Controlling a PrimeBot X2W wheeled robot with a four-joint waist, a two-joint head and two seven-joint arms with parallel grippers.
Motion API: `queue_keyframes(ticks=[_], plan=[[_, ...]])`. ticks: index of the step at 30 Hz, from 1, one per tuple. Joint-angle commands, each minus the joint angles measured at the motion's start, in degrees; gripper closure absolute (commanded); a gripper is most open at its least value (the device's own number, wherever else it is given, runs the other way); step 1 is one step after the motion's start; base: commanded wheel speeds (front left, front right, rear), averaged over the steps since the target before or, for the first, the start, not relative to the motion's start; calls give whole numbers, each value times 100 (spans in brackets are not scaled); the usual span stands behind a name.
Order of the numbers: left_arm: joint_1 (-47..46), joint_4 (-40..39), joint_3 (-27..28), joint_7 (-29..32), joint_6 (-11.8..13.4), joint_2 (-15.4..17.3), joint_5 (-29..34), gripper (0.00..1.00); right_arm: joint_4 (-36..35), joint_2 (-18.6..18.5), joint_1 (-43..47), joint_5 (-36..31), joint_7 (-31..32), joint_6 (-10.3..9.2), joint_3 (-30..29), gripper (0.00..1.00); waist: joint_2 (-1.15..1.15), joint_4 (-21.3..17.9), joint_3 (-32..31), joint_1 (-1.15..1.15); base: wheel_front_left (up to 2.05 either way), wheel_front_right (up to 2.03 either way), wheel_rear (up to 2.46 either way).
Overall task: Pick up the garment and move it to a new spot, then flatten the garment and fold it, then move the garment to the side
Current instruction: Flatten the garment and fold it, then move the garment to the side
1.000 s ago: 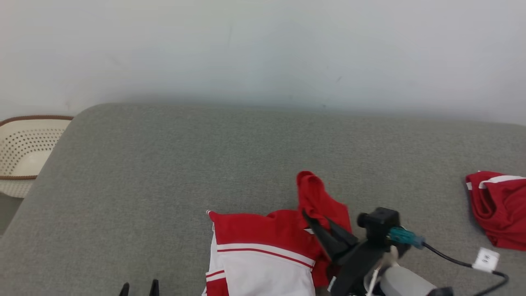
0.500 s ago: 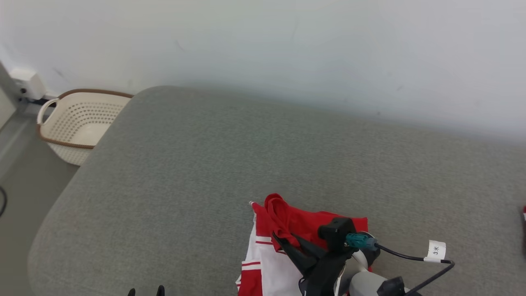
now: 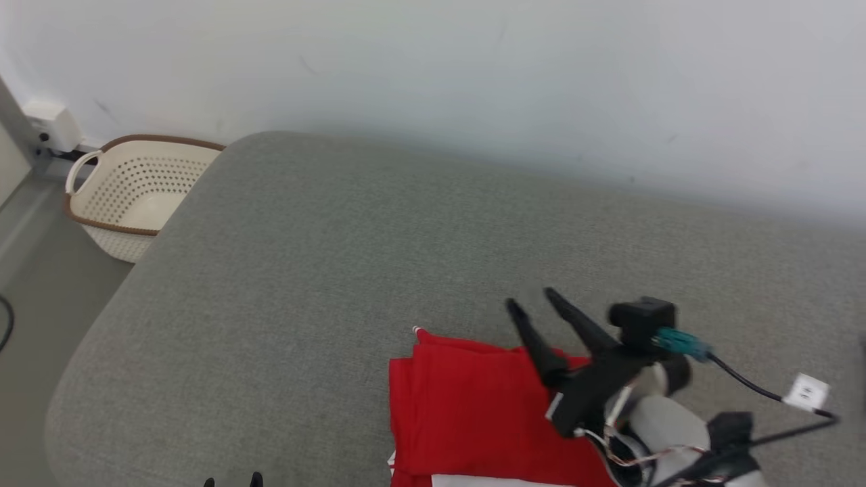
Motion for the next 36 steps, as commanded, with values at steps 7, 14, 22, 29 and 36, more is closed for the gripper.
queue_keyframes(ticks=[7, 14, 22, 29, 36], plan=[[-53, -90, -20, -1, 33, 2, 45, 0, 33, -379, 910, -368, -11, -7, -1029, 0, 0, -340, -53, 0, 0, 0, 0], [-38, -148, -42, -1, 26, 2, 77, 0, 62, -425, 1603, -415, -12, -7, -1244, 0, 0, -384, 5, 0, 0, 0, 0], [-136, -212, 6, -1, -11, 2, 220, 0, 156, -446, 1494, -361, -13, -7, -1169, 0, 0, -238, 250, 0, 0, 0, 0], [-215, -301, -43, -1, 36, 3, 168, 0, 469, -353, 1427, -189, -12, -7, -967, 0, 0, -86, 391, 0, 0, 0, 0], [-257, -337, -70, -1, 44, 2, 145, 0, 584, -354, 1297, 225, -3, -7, -286, 100, 0, -91, 453, 0, 0, 0, 0]])
